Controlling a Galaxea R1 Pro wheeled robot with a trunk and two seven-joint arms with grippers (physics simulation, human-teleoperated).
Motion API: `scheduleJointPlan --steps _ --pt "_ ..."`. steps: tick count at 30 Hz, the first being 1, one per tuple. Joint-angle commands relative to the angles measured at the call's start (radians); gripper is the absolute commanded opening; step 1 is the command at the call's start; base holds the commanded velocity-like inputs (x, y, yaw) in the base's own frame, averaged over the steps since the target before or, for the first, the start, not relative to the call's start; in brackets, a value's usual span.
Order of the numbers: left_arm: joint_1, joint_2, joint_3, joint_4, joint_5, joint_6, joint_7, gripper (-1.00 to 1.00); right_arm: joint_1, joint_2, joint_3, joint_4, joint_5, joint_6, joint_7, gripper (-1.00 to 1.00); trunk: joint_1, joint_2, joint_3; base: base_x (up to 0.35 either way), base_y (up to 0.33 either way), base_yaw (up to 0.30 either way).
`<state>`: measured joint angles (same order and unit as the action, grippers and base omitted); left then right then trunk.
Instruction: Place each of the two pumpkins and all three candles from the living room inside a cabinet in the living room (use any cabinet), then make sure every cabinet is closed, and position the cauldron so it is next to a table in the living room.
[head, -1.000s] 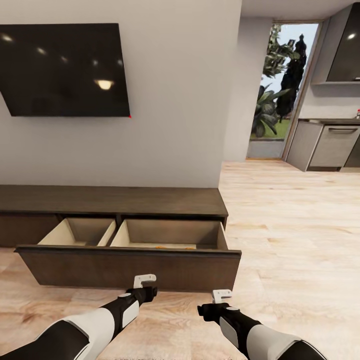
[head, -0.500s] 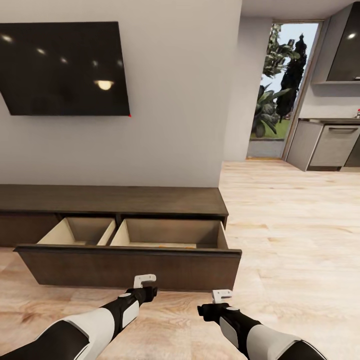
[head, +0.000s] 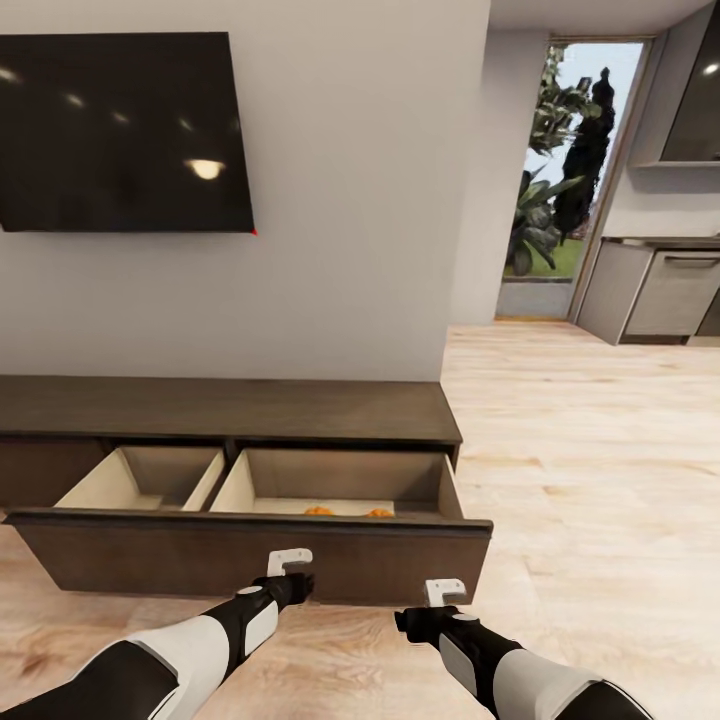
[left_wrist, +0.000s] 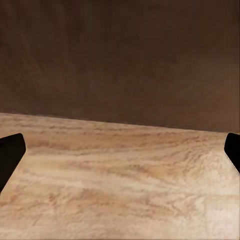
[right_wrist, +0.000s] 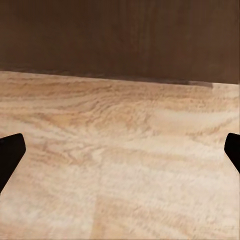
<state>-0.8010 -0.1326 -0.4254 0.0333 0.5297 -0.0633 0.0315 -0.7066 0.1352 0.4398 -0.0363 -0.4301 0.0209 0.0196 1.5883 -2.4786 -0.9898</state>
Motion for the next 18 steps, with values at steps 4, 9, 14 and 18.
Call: scheduleJointPlan --steps 4,9,14,18 --pt "-0.001 -0.001 -0.008 0.004 0.007 -0.006 0.001 1.00 -0.001 0.000 0.008 0.000 -0.010 0.002 0.002 1.00 0.000 0.000 -0.001 0.114 0.000 0.000" --pt "-0.001 -0.001 -0.009 0.002 0.007 -0.006 0.001 1.00 -0.001 0.000 0.008 0.000 -0.010 0.002 0.002 1.00 0.012 -0.021 -0.010 0.011 0.000 0.000" --pt "-0.001 -0.001 -0.009 0.003 0.007 -0.006 0.001 1.00 -0.001 0.000 0.008 0.000 -0.010 0.002 0.002 1.00 0.014 -0.023 -0.030 0.001 0.000 0.000" --pt "-0.001 -0.001 -0.009 0.002 0.007 -0.005 0.001 1.00 -0.001 0.000 0.008 0.000 -0.010 0.002 0.002 1.00 0.016 -0.023 -0.045 0.000 0.000 0.000"
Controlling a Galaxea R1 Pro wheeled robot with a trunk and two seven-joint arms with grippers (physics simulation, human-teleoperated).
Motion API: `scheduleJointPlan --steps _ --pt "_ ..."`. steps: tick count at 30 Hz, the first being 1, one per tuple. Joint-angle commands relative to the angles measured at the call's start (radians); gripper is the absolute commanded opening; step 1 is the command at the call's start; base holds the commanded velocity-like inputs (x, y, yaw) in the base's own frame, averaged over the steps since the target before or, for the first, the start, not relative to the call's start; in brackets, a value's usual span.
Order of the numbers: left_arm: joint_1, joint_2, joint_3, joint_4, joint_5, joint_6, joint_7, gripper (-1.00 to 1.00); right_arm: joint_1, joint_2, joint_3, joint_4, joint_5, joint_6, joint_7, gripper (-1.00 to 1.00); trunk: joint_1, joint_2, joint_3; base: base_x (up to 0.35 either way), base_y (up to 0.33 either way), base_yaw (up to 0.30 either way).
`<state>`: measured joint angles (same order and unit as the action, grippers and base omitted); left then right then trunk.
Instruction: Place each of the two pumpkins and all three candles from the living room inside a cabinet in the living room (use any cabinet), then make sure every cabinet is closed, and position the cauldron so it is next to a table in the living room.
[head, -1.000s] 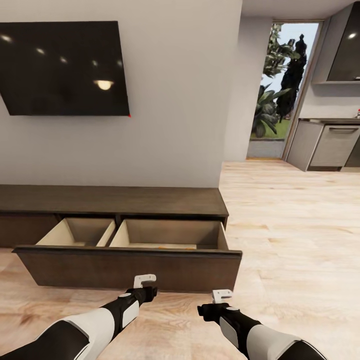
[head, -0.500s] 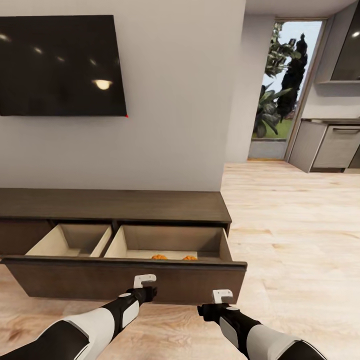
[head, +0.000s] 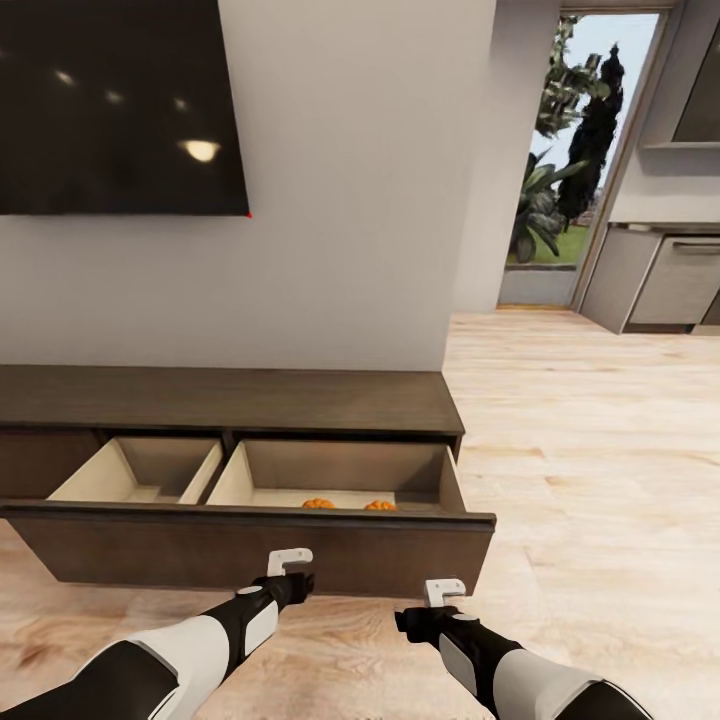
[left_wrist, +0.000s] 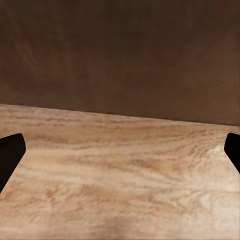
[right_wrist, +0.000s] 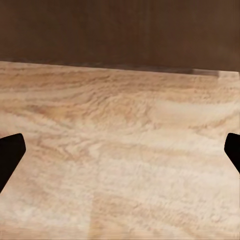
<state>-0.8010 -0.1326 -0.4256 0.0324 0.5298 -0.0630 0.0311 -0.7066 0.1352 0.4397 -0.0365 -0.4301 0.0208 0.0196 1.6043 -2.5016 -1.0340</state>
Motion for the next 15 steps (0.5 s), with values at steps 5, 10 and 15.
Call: scheduleJointPlan --steps 5,10,15 --pt "-0.001 -0.001 -0.008 0.003 0.007 -0.006 0.001 1.00 -0.001 0.000 0.008 0.000 -0.010 0.002 0.002 1.00 0.002 -0.002 -0.020 0.000 0.000 0.000" --pt "-0.001 -0.001 -0.008 0.004 0.007 -0.006 0.001 1.00 -0.001 0.000 0.008 0.001 -0.010 0.002 0.002 1.00 0.004 -0.003 -0.040 0.000 0.000 0.000" --pt "-0.001 -0.001 -0.008 0.004 0.007 -0.006 0.001 1.00 -0.001 0.000 0.008 0.000 -0.010 0.002 0.002 1.00 0.006 -0.004 -0.059 0.000 0.000 0.000"
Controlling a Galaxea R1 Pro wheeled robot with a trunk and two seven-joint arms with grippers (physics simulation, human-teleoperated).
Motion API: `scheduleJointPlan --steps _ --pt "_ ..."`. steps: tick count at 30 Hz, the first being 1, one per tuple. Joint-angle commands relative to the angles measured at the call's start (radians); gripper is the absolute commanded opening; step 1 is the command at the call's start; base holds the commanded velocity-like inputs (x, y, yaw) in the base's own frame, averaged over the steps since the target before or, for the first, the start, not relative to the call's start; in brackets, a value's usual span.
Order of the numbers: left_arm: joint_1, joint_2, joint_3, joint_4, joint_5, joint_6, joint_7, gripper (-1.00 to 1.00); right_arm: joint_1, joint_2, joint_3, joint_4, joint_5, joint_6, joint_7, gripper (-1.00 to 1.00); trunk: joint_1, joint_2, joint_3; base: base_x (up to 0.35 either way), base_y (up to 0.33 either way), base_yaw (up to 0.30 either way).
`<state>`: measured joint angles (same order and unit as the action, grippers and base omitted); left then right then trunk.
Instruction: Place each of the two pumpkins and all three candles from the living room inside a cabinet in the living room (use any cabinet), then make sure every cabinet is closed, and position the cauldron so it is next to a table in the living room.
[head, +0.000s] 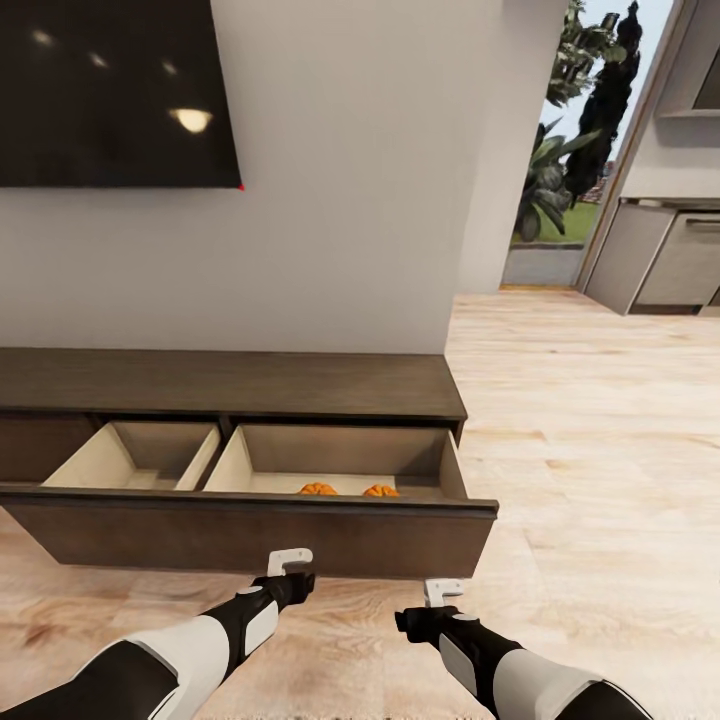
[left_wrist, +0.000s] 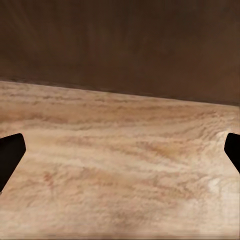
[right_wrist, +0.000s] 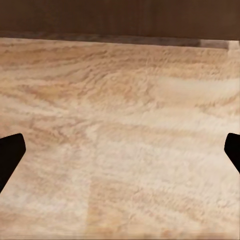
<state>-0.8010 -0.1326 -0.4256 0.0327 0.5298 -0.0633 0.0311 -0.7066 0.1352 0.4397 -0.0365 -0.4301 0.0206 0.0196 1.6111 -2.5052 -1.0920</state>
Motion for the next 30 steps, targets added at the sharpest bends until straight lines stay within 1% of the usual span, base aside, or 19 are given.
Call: scheduleJointPlan --steps 1,11,14,30 --pt "-0.001 -0.001 -0.008 0.004 0.007 -0.006 0.001 1.00 -0.001 0.000 0.008 0.000 -0.010 0.002 0.002 1.00 0.000 -0.001 -0.005 0.000 0.000 0.000" --pt "-0.001 -0.002 -0.008 0.004 0.007 -0.006 0.001 1.00 -0.001 -0.002 0.010 0.000 -0.010 0.002 0.002 1.00 0.000 -0.001 -0.005 0.001 0.000 0.000" --pt "-0.001 -0.002 -0.008 0.004 0.007 -0.006 0.001 1.00 -0.001 -0.002 0.010 0.000 -0.010 0.002 0.002 1.00 0.000 -0.001 -0.005 0.105 0.000 0.000" --pt "-0.001 -0.002 -0.008 0.004 0.007 -0.006 0.001 1.00 -0.001 -0.002 0.010 0.000 -0.010 0.002 0.002 1.00 0.000 -0.001 -0.005 0.300 0.000 0.000"
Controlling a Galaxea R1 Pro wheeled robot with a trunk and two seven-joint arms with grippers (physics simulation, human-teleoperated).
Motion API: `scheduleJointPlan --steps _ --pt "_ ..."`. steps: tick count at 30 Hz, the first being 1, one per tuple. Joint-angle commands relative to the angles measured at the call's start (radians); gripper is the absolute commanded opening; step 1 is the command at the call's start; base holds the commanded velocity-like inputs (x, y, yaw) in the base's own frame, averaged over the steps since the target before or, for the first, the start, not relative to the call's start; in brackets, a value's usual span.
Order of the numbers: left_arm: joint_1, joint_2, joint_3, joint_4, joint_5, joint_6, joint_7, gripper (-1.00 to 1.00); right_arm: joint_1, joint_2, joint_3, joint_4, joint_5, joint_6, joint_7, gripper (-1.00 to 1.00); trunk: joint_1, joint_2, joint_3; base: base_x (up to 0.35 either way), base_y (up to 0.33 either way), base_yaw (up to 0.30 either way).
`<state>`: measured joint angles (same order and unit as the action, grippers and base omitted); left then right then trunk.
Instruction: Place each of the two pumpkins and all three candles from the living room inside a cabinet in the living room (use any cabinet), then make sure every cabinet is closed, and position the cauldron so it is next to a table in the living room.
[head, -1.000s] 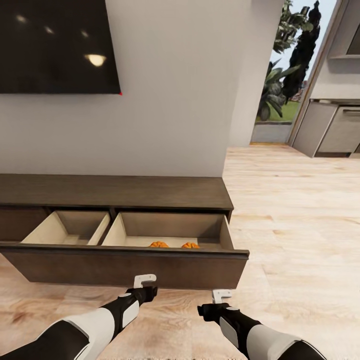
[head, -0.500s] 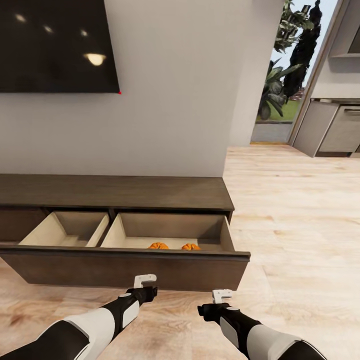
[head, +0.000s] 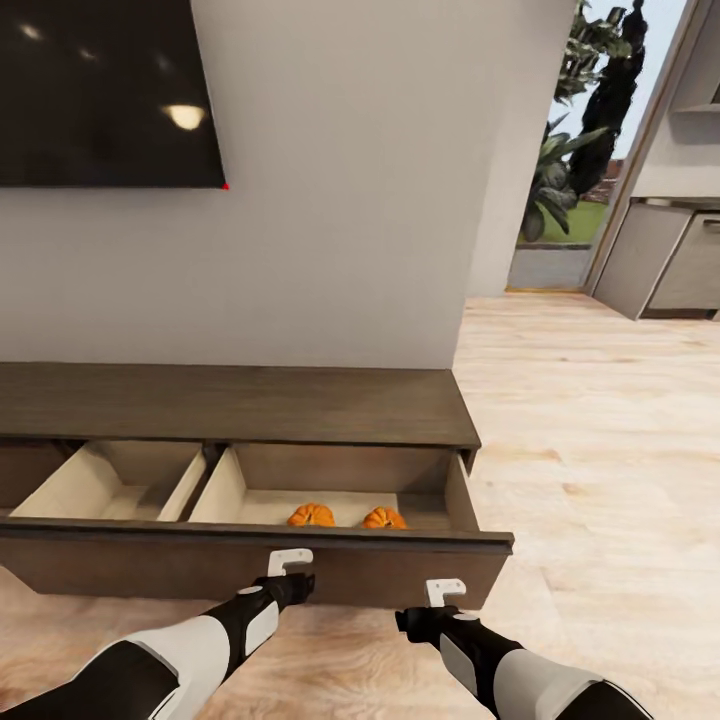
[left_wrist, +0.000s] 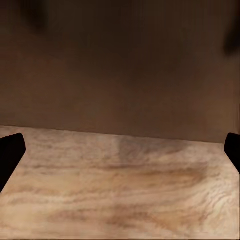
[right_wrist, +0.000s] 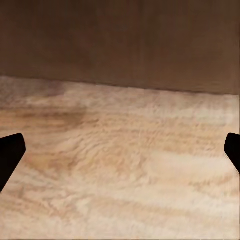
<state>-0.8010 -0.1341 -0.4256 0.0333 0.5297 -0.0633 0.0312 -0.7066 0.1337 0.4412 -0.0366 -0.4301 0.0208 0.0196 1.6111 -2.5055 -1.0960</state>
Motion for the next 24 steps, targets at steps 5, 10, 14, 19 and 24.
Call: scheduleJointPlan --steps 5,10,14,19,24 --pt "-0.001 -0.001 -0.008 0.004 0.007 -0.006 0.001 1.00 -0.001 0.000 0.008 0.000 -0.010 0.002 0.002 1.00 0.000 0.000 -0.001 0.047 0.000 0.000" --pt "-0.001 -0.001 -0.008 0.004 0.007 -0.006 0.001 1.00 -0.001 0.000 0.008 0.000 -0.010 0.002 0.002 1.00 0.000 0.000 -0.001 0.002 0.000 0.000" --pt "-0.001 -0.001 -0.008 0.004 0.007 -0.006 0.001 1.00 -0.001 0.000 0.008 0.000 -0.010 0.002 0.002 1.00 0.000 0.000 -0.001 0.089 0.000 0.000" --pt "-0.001 -0.001 -0.008 0.004 0.007 -0.006 0.001 1.00 -0.001 0.000 0.008 0.001 -0.010 0.002 0.002 1.00 0.000 0.000 -0.001 0.277 0.000 0.000" --pt "-0.001 -0.001 -0.008 0.004 0.007 -0.006 0.001 1.00 -0.001 0.000 0.008 0.001 -0.010 0.002 0.002 1.00 0.000 0.000 -0.001 0.303 0.000 0.000"
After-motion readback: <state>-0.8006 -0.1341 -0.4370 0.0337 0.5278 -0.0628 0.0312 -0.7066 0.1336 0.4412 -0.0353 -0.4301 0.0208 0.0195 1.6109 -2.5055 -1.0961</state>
